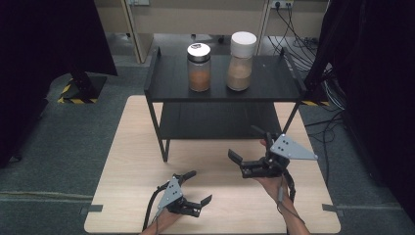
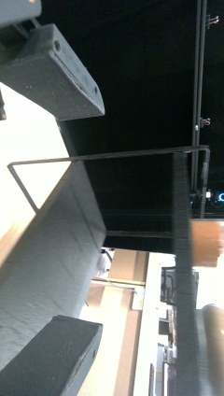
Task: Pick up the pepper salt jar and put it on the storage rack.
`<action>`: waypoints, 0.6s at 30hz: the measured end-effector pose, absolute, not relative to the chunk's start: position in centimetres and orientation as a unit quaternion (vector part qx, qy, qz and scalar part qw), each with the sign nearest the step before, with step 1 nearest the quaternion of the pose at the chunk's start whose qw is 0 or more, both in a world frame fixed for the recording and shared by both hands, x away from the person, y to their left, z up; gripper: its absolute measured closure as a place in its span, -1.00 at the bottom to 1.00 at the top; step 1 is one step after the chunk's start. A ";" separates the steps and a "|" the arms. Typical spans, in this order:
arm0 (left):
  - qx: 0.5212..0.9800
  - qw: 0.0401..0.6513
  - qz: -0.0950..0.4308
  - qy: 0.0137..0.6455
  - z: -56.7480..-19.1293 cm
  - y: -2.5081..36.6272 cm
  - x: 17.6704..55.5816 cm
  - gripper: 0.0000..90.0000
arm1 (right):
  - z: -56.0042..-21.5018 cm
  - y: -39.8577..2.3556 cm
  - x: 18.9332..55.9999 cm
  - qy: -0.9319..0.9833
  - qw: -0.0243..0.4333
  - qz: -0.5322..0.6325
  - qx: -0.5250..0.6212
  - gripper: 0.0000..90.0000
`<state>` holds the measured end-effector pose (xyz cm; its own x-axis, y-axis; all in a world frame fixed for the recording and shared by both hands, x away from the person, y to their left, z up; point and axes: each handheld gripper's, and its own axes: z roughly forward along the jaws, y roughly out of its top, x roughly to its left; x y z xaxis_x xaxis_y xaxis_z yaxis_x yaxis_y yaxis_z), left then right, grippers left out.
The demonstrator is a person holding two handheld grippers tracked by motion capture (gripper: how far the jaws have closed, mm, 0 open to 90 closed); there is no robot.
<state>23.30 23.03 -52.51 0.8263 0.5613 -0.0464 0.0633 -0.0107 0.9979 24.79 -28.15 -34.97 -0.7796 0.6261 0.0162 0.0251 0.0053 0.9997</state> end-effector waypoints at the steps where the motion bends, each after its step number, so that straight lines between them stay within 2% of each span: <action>1: 0.686 0.666 0.187 0.227 -52.5 23.0 23.3 -0.95 | -35.5 -28.2 24.8 0.672 0.225 0.663 0.243 -1.00; 18: 0.685 0.665 0.189 0.228 -52.5 23.0 23.3 -0.95 | -41.6 -28.4 23.9 0.684 0.201 0.652 0.260 -1.00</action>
<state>23.25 23.01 -52.51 0.8243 0.5643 -0.0450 0.0620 -0.0110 0.9980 23.90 -28.41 -41.63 -0.7845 0.6168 0.0646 0.0940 0.0152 0.9955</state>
